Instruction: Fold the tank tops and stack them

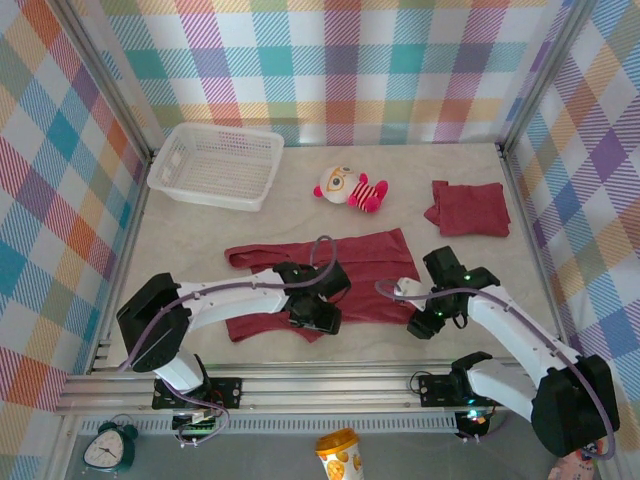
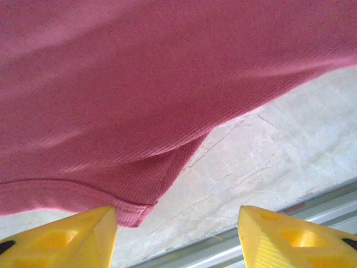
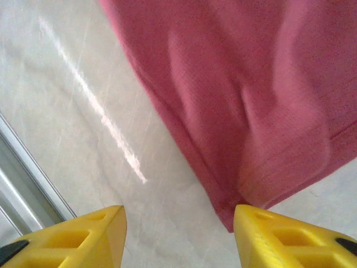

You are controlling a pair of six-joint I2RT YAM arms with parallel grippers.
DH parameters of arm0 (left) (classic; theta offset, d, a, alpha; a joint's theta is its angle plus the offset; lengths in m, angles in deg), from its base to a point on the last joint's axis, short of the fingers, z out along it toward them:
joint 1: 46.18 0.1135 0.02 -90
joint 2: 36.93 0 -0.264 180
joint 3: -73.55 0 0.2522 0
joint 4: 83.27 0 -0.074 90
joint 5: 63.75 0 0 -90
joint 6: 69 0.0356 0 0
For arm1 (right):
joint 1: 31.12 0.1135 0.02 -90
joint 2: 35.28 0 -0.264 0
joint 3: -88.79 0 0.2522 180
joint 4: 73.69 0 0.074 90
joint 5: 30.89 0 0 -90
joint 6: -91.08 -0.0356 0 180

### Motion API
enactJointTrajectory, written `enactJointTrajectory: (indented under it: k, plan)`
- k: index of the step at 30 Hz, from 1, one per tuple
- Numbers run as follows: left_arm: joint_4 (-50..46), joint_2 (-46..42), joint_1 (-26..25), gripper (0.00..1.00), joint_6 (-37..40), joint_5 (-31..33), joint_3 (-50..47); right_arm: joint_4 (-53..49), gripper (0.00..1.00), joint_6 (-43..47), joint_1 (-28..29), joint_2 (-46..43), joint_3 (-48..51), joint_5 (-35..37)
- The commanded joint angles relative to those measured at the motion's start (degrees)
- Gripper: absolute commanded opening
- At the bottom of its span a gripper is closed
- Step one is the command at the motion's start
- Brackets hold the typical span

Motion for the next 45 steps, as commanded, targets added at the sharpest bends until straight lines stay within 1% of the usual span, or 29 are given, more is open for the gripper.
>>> enactJointTrajectory:
  k: [1, 3, 7, 9, 13, 15, 17, 20, 23, 25, 30, 32, 38, 41, 45]
  plan:
    - [8.8, 0.6, -0.2, 0.58, -0.4, -0.3, -5.0, 2.1, 0.54, 5.9, 1.2, -0.3, 2.9, 3.9]
    - [10.6, 0.7, -0.4, 0.58, 0.8, -1.0, -5.8, 6.6, 0.55, 5.8, 1.2, -0.2, 4.6, 5.2]
    - [10.4, 1.0, -1.7, 0.57, 3.0, -0.9, -6.4, 13.3, 0.55, 5.1, 1.1, 2.4, 6.7, 6.2]
    - [10.6, 0.2, -2.8, 0.56, 3.2, -0.9, -7.2, 14.9, 0.55, 4.9, 1.2, 4.2, 6.7, 6.4]
    - [8.1, 0.7, -3.7, 0.55, 4.6, 1.6, -8.3, 16.5, 0.53, 5.3, 1.1, 6.3, 6.7, 5.0]
    - [7.8, 1.3, -3.9, 0.51, 5.4, 1.5, -8.6, 16.8, 0.51, 5.8, 1.1, 7.4, 6.7, 4.2]
    - [7.3, 1.8, -4.5, 0.48, 5.6, 2.0, -8.9, 15.6, 0.48, 6.3, 1.1, 8.2, 6.7, 3.5]
    - [5.2, 2.7, -5.2, 0.46, 6.0, 4.1, -9.4, 14.0, 0.42, 6.9, 1.1, 8.0, 7.1, 2.1]
    - [2.6, 4.1, -5.3, 0.43, 7.1, 6.6, -8.9, 12.6, 0.39, 8.0, 1.7, 8.9, 7.0, 2.3]
    - [0.5, 5.4, -5.3, 0.38, 7.7, 8.2, -7.8, 11.8, 0.36, 8.0, 3.0, 9.7, 6.7, 2.7]
    - [-0.5, 6.5, -6.1, 0.24, 8.8, 8.8, -6.9, 9.0, 0.17, 6.6, 4.3, 9.2, 5.1, 2.5]
    - [-1.9, 6.8, -6.1, 0.16, 9.4, 9.3, -6.2, 7.3, 0.14, 6.3, 4.3, 7.7, 4.2, 2.3]
    - [-7.8, 5.7, -6.1, 0.00, 12.4, 11.6, -3.7, 1.9, 0.10, 5.6, 3.9, 2.9, 2.8, 3.5]
    - [-11.1, 5.1, -6.1, 0.00, 13.7, 11.6, -1.6, 0.0, 0.10, 4.7, 3.4, 1.7, 1.8, 2.8]
    - [-13.7, 3.0, -6.1, 0.00, 14.9, 9.8, 1.1, -1.2, 0.10, 3.7, 2.4, -0.5, 0.3, 1.1]
